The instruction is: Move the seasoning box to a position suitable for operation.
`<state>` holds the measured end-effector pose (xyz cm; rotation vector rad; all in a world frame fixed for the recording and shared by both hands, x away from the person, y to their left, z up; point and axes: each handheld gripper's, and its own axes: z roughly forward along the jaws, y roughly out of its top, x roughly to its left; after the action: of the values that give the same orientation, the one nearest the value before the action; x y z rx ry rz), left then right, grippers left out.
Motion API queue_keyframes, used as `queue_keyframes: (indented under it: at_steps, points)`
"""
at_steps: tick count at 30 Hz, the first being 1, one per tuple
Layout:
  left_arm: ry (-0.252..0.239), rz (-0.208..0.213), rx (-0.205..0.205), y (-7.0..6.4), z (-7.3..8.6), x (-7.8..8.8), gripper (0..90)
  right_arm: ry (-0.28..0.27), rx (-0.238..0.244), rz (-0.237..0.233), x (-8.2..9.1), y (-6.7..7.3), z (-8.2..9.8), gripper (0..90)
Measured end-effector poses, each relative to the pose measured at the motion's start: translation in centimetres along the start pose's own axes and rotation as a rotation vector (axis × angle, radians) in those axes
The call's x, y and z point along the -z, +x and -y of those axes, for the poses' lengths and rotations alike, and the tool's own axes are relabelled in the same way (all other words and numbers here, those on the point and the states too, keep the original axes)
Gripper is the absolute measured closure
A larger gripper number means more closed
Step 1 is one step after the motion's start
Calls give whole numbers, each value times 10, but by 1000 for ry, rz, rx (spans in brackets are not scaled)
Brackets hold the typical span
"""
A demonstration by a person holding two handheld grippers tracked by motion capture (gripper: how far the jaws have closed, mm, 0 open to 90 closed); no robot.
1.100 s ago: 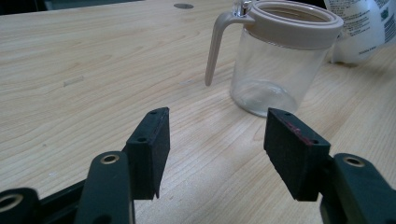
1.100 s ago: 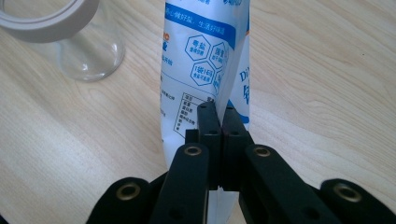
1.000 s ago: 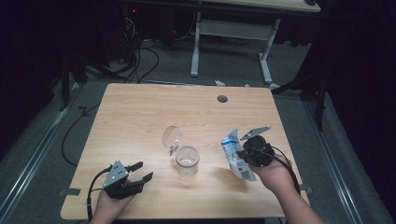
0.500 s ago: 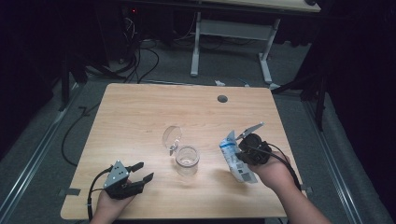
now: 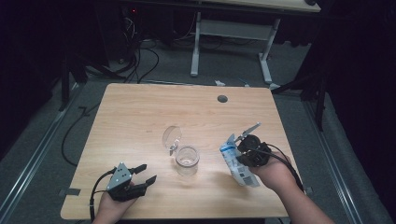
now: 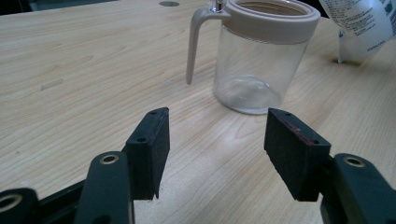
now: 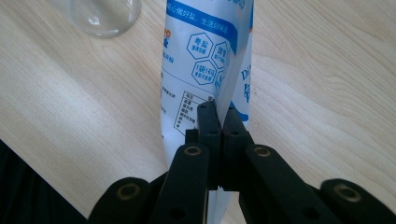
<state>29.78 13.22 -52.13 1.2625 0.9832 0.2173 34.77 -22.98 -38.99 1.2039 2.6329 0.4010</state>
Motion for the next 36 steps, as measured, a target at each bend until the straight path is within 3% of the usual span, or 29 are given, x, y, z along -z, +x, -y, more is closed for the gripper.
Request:
queue_keyframes:
  at_steps: [15,23,30,36]
  points:
    - [34,47,-27,-14,8,-2,403,36,-16,-20,7,2,-1,900]
    - [49,79,-3,-21,11,-5,404,56,-6,-28,7,5,-1,900]
    - [57,117,-12,-36,19,-13,399,50,-9,-31,10,6,-2,900]
    - [60,165,-22,-60,22,-26,407,45,-8,-40,10,10,-3,900]
